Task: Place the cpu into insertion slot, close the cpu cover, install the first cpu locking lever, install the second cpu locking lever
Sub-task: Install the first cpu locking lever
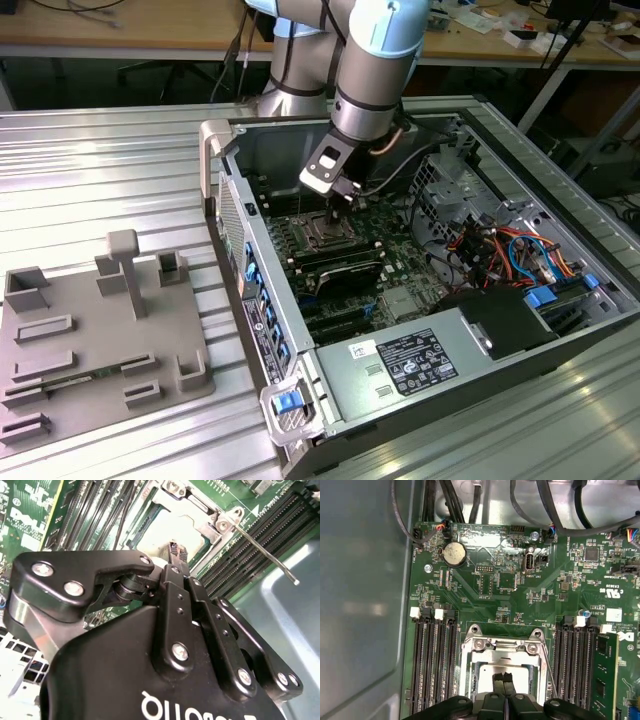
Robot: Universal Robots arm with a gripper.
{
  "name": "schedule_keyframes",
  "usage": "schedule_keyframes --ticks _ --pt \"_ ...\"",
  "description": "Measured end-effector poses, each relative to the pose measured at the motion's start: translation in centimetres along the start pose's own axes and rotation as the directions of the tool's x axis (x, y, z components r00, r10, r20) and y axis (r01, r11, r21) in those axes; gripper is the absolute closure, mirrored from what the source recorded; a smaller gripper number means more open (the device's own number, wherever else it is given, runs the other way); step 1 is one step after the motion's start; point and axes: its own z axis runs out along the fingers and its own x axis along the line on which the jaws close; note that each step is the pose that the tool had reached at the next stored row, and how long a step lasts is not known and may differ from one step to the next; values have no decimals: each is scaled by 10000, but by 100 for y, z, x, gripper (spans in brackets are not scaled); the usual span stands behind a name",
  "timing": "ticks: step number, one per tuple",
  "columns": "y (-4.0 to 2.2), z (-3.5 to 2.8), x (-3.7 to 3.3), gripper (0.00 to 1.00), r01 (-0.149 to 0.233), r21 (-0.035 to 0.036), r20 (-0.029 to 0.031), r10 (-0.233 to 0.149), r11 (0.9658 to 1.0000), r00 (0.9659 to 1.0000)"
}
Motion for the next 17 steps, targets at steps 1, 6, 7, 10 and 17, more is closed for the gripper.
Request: schedule_keyframes --ticks 1,6,7,10,17 --pt "3 -32 1 89 34 0 0 -34 10000 10000" --pt "7 -103 6 89 524 -10 -18 -524 9986 9986" --pt "7 -103 6 89 708 -13 -22 -708 9975 9975" --pt "7 -103 6 89 1287 -21 -39 -1287 9917 9917" --pt "-60 -99 11 89 2004 -38 -60 -2004 9797 9797"
